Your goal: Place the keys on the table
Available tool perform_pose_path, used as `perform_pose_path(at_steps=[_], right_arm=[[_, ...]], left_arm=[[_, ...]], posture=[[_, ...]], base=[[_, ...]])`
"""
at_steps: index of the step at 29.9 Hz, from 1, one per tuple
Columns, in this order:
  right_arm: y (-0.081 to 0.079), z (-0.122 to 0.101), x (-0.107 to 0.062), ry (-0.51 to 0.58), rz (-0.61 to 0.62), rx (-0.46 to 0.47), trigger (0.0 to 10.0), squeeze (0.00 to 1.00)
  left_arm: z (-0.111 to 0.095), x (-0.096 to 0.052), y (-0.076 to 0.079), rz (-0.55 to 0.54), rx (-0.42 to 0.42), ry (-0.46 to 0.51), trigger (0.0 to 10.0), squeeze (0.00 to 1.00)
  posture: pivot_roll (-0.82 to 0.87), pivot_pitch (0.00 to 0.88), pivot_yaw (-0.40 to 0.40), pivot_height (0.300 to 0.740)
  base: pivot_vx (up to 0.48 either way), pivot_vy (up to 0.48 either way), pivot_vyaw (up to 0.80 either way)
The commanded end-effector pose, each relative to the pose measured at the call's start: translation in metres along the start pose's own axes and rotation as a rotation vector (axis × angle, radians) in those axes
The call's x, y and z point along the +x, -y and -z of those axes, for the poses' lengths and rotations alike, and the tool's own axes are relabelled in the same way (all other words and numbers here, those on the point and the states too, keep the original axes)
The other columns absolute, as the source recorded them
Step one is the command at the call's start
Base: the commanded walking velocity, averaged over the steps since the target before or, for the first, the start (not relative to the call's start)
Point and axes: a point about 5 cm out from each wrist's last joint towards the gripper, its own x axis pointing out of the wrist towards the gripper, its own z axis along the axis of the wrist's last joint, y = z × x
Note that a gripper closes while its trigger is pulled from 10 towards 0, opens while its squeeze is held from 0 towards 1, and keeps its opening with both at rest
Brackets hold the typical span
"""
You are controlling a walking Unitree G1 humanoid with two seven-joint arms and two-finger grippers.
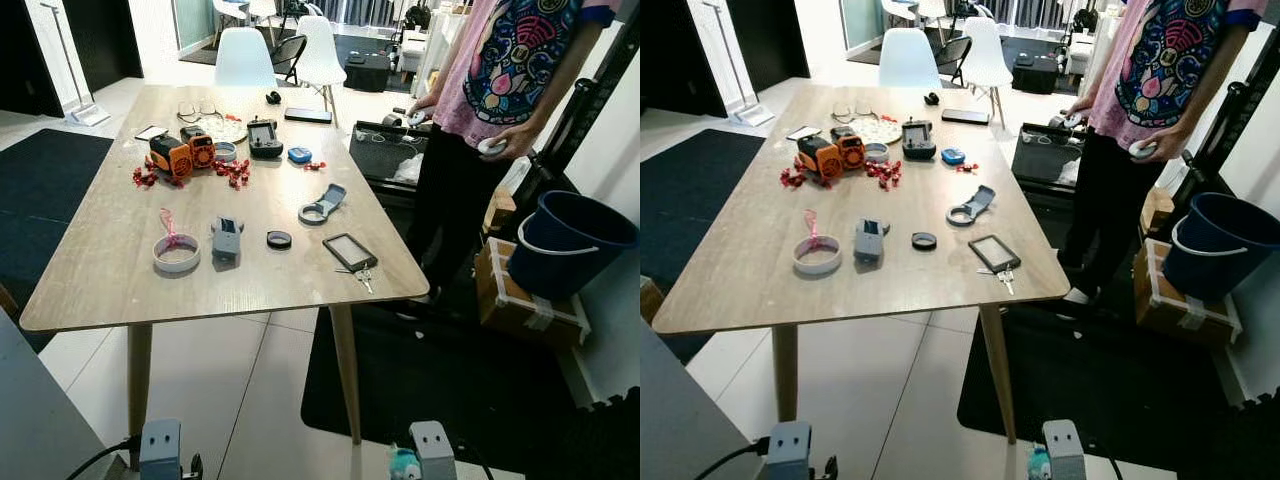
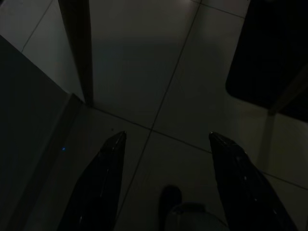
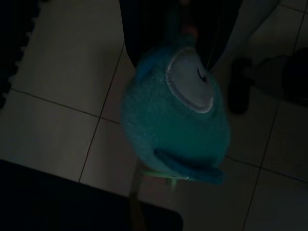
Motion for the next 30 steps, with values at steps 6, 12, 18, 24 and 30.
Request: perform_pose_path(at_steps=[6,12,18,24,30], right_arm=[[0.0028,0.0036,-0.0011,-0.015,0.008,-0.017,10.0,0.00],[0.0020,0.0027,-0.0007,-0.015,0.007,-0.024,10.0,0.00],[0.0026,0.0019,-0.0007,-0.015,0.006,-0.036,10.0,0.00],[0.0022,0.0027,-0.0008,-0.018,0.004,-0.041,10.0,0.00],[0.0016,0.0028,-0.0007,-0.019,0.002,-0.043,10.0,0.00]], left_arm=[[0.0059,-0.0017,-0.0047,-0.005,-0.004,-0.037,10.0,0.00],[0.0075,-0.0023,-0.0052,-0.006,-0.003,-0.042,10.0,0.00],[0.0078,-0.0023,-0.0050,-0.006,-0.012,-0.044,10.0,0.00],[0.0076,-0.0022,-0.0045,-0.002,-0.030,-0.042,10.0,0.00],[0.0068,-0.0018,-0.0040,0.001,-0.037,-0.037,10.0,0.00]], posture=[[0.07,0.005,-0.054,0.740],[0.07,0.001,-0.054,0.740],[0.08,0.000,-0.058,0.740],[0.08,0.000,-0.058,0.740],[0.08,0.000,-0.058,0.740]], base=[[0.000,0.000,0.00],[0.000,0.000,0.00],[0.000,0.000,0.00],[0.000,0.000,0.00],[0.146,0.000,0.00]])
